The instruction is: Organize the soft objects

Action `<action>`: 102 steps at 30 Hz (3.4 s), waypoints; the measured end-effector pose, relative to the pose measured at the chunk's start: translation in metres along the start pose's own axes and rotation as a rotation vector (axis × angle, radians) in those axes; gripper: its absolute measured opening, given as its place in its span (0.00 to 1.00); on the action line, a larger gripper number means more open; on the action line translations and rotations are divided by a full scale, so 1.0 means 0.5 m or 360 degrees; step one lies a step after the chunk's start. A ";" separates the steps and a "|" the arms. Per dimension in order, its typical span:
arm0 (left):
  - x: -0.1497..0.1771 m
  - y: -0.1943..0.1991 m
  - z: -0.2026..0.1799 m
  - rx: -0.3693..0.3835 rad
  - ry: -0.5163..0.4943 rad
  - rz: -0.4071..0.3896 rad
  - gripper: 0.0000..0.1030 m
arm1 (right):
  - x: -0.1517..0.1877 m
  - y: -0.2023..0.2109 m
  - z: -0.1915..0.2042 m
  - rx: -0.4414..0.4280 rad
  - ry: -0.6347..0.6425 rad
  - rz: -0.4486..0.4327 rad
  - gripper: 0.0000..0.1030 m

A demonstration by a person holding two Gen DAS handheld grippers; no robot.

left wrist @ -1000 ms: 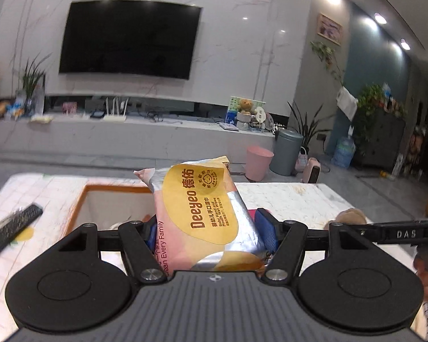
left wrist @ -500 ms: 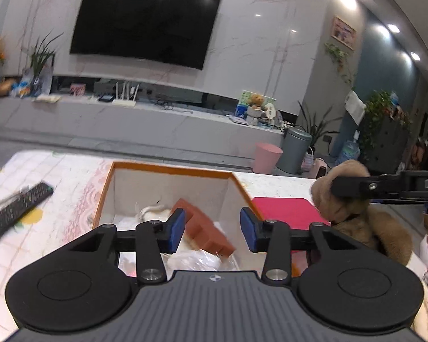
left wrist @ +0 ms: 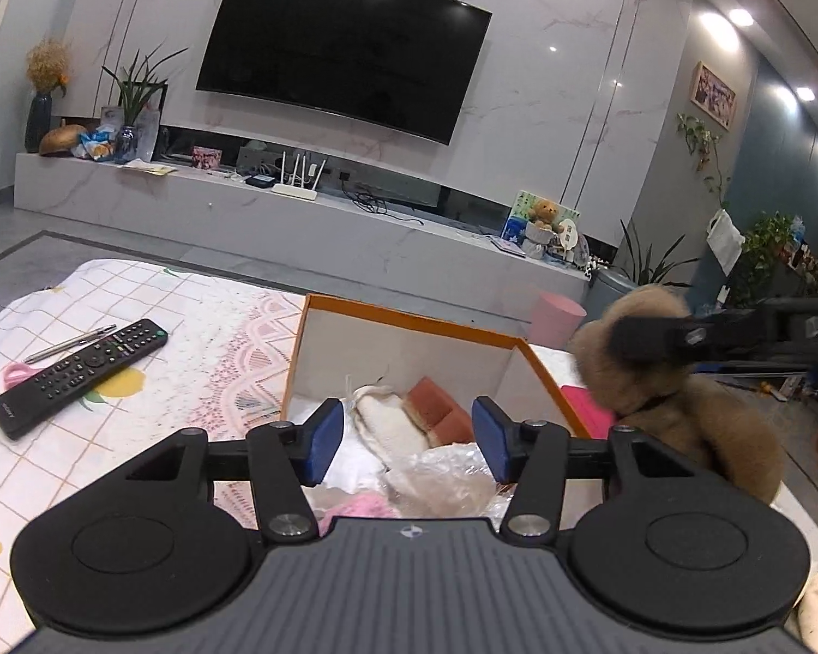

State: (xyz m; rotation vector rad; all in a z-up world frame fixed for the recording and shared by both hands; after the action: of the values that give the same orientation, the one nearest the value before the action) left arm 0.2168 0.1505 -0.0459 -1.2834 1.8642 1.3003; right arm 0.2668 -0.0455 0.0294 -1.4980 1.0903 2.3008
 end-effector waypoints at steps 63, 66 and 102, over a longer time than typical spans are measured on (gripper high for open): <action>0.082 0.056 -0.183 -0.0201 -0.0218 -0.0064 0.93 | 0.162 0.172 -0.020 0.0693 0.0083 0.0038 0.95; 0.106 0.052 -0.191 -0.0154 -0.0244 -0.0031 0.93 | 0.192 0.206 -0.017 0.0746 0.0081 -0.0003 0.95; 0.167 0.048 -0.201 -0.0156 -0.0318 0.0026 0.93 | 0.303 0.201 -0.041 0.0742 -0.0031 0.0071 0.95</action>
State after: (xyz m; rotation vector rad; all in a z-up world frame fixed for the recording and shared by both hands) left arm 0.1699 0.0277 -0.0640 -1.1419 1.6940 1.4867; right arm 0.1581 -0.1650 -0.0567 -1.2726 1.5334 1.8966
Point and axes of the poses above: each gripper's, at about its wrist camera, not at the fingertips, and y roughly against the way its jaws point, z to its left, x to its underside, the point moved 8 cm from there along -y, roughly the way its jaws point, and after that the axes turned 9 degrees about y, right-handed, at the moved point
